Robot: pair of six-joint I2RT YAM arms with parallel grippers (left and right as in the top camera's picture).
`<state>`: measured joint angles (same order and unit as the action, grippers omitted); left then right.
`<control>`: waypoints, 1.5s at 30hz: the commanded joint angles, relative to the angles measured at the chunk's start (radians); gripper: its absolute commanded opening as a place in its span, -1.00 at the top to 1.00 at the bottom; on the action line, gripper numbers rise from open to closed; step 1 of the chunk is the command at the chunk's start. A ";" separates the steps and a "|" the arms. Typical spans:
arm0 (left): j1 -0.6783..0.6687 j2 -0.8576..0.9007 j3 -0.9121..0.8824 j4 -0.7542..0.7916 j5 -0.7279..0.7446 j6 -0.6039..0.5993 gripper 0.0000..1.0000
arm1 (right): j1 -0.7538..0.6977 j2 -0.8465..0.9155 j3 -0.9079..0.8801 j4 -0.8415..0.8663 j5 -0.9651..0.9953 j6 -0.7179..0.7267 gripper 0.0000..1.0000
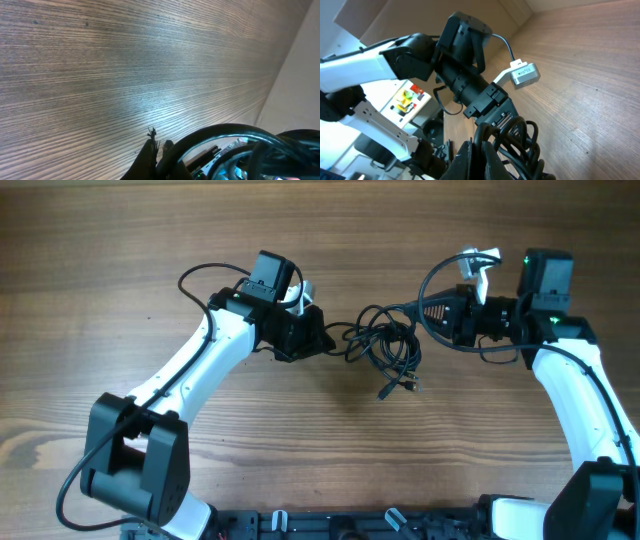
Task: Untangle cables
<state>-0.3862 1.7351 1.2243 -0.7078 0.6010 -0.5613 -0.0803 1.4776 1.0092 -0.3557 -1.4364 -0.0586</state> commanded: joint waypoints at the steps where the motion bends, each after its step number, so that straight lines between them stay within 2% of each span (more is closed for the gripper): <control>1: 0.010 0.029 -0.027 -0.033 -0.176 0.031 0.92 | -0.043 -0.032 0.034 0.026 -0.072 0.095 0.91; 5: -0.018 0.029 -0.027 -0.031 -0.156 0.056 0.92 | -0.046 -0.032 0.032 0.058 -0.022 0.182 0.92; 13: -0.043 0.029 -0.045 -0.053 -0.192 0.106 0.92 | -0.112 -0.032 0.032 0.390 0.051 0.628 0.92; 16: -0.041 0.029 -0.073 -0.051 -0.192 0.106 0.92 | -0.150 -0.032 0.032 0.474 0.124 0.750 0.91; 21: -0.041 0.030 -0.081 -0.041 -0.192 0.106 0.92 | -0.182 -0.032 0.032 0.534 0.191 0.810 0.91; 24: -0.041 0.030 -0.081 -0.029 -0.190 0.106 0.92 | -0.174 -0.030 0.030 0.510 0.145 0.761 0.92; 27: -0.041 0.030 -0.081 -0.002 -0.175 0.105 0.91 | -0.160 -0.029 0.029 0.375 0.155 0.666 0.91; 30: -0.041 0.030 -0.081 0.013 -0.181 0.106 0.60 | -0.146 -0.029 0.029 0.184 0.232 0.542 0.83; 32: -0.030 0.028 -0.061 0.015 -0.210 0.114 0.50 | -0.145 -0.029 0.029 0.097 0.268 0.478 0.80; 34: -0.013 0.026 -0.021 -0.004 -0.210 0.133 0.42 | -0.144 -0.029 0.029 0.039 0.278 0.432 0.73; 36: 0.010 0.024 0.042 -0.040 -0.210 0.141 0.24 | -0.137 -0.029 0.029 -0.031 0.295 0.379 0.60; 42: 0.027 0.023 0.185 -0.115 -0.217 0.161 0.03 | 0.004 -0.029 0.029 -0.385 0.588 0.169 0.22; 45: 0.027 0.023 0.186 -0.119 -0.217 0.161 -0.02 | 0.087 -0.029 0.015 -0.460 0.677 0.102 0.13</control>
<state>-0.3599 1.7618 1.3975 -0.8162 0.3943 -0.4194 -0.0528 1.4609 1.0355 -0.7853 -0.9051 0.1684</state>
